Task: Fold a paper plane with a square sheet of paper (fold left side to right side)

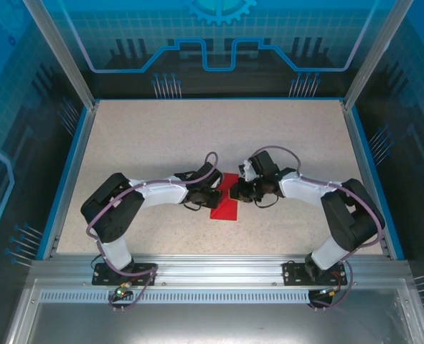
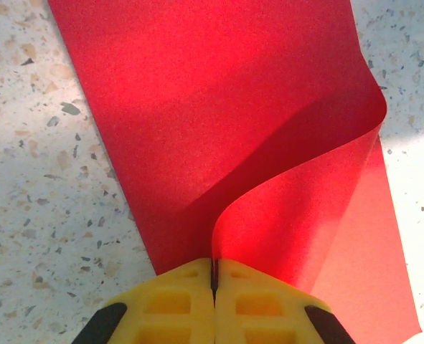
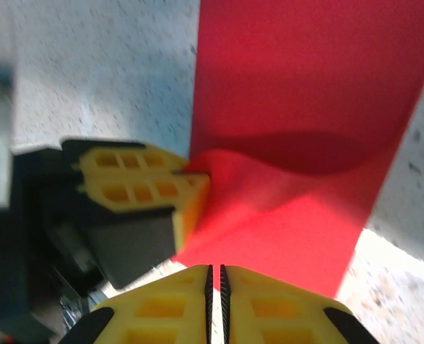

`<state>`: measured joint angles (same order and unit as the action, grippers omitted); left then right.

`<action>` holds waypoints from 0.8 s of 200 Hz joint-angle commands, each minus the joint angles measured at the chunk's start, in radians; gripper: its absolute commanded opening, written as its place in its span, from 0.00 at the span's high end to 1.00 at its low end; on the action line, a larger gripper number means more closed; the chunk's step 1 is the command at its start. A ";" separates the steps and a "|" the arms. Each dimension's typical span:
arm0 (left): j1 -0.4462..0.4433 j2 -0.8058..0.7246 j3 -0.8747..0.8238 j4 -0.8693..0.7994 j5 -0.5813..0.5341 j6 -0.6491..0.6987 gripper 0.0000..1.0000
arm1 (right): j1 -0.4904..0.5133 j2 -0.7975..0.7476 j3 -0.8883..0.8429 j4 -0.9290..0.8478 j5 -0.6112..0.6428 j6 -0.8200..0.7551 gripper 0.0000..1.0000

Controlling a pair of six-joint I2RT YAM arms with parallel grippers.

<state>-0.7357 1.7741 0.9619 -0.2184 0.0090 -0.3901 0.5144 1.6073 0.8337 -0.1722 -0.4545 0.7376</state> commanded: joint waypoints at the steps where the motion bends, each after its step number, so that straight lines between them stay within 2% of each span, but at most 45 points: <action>1: 0.005 0.035 -0.008 0.001 0.008 0.004 0.93 | 0.000 0.056 0.041 0.047 0.009 0.047 0.86; 77: 0.003 0.035 -0.010 0.004 0.008 0.003 0.93 | 0.031 0.182 0.115 0.038 0.033 0.045 0.86; 160: 0.004 0.037 -0.006 -0.004 0.007 0.010 0.93 | 0.034 0.200 0.122 -0.081 0.115 -0.032 0.86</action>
<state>-0.7357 1.7794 0.9619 -0.2035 0.0090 -0.3901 0.5369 1.7912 0.9356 -0.1844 -0.3817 0.7479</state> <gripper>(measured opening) 0.073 0.138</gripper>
